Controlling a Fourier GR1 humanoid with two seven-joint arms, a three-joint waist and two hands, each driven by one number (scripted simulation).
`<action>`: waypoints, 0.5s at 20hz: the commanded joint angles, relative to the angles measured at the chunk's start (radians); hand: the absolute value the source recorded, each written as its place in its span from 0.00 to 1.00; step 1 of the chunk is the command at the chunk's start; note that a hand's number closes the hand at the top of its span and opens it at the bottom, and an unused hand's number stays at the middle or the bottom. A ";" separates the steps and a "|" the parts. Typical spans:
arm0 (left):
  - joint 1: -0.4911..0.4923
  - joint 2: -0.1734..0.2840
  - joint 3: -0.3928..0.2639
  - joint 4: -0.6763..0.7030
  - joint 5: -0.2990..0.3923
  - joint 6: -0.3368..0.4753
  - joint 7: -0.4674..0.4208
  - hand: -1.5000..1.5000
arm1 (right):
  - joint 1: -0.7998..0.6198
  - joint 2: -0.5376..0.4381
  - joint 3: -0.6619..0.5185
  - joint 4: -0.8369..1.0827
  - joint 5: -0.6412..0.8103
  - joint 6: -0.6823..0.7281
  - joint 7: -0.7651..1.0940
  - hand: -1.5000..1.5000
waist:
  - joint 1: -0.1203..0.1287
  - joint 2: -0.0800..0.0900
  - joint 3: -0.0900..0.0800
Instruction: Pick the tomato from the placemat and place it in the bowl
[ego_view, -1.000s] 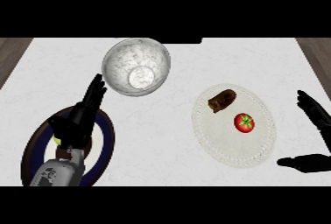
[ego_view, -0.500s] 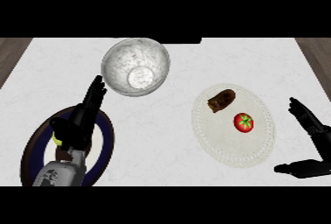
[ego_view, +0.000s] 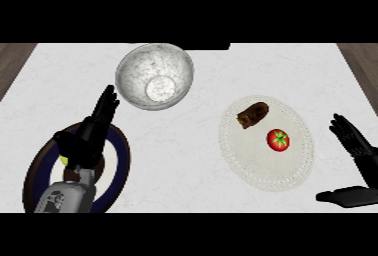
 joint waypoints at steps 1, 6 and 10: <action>0.040 -0.049 -0.046 -0.040 -0.060 0.036 0.009 0.50 | 0.006 0.031 0.000 0.010 0.011 0.034 0.022 0.00 | 0.001 0.000 0.000; 0.014 0.001 0.033 -0.025 0.005 -0.053 0.016 0.50 | -0.079 0.123 0.041 0.139 0.078 -0.015 -0.021 0.00 | 0.004 0.000 0.000; 0.016 -0.034 0.039 -0.011 -0.038 -0.030 -0.005 0.50 | -0.095 0.110 -0.015 0.145 0.058 0.028 -0.006 0.00 | 0.002 0.000 0.000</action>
